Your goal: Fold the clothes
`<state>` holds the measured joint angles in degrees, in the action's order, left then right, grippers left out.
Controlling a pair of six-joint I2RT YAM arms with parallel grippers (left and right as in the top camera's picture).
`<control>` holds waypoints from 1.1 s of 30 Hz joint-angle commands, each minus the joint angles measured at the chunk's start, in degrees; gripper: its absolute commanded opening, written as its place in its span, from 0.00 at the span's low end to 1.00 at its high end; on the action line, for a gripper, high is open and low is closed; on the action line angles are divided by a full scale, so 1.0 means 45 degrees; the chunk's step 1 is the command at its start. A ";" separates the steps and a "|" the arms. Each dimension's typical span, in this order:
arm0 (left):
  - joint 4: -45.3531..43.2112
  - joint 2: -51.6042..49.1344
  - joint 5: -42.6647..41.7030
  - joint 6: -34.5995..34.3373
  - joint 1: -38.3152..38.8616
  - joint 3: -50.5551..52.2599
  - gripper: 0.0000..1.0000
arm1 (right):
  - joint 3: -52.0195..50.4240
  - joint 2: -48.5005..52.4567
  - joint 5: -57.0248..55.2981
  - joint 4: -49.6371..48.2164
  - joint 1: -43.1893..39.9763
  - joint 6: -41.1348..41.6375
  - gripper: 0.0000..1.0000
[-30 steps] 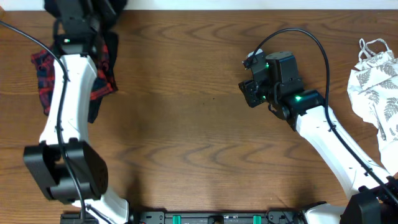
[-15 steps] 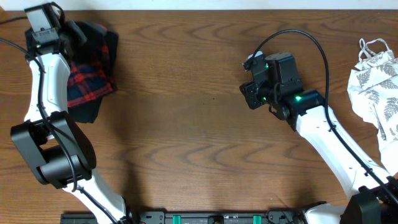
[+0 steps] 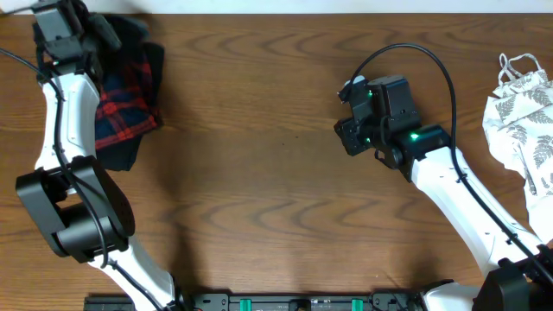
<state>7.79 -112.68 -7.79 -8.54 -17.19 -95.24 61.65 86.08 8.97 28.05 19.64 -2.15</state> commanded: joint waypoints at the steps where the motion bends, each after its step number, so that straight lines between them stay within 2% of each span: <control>1: -0.0714 0.0850 0.0005 0.0457 -0.0034 -0.1219 0.06 | -0.0010 -0.0325 -0.0039 0.0010 -0.0063 -0.0015 0.40; 6: -0.0928 0.0845 0.1025 0.1151 -0.0063 -0.1452 0.06 | -0.0010 -0.0325 -0.0034 0.0019 -0.0063 -0.0010 0.40; 24: -0.0835 0.0345 0.0971 0.1370 -0.0947 -0.1447 0.06 | -0.0010 -0.0330 -0.0039 0.0389 -0.0063 -0.0010 0.40; 33: 0.0568 -0.0199 0.0962 0.1375 -0.1030 -0.1438 0.06 | -0.0010 -0.0330 -0.0034 0.0384 -0.0063 -0.0010 0.40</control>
<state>8.93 -111.87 -4.08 -2.96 -21.43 -100.22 61.65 86.08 8.97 29.63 19.64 -2.15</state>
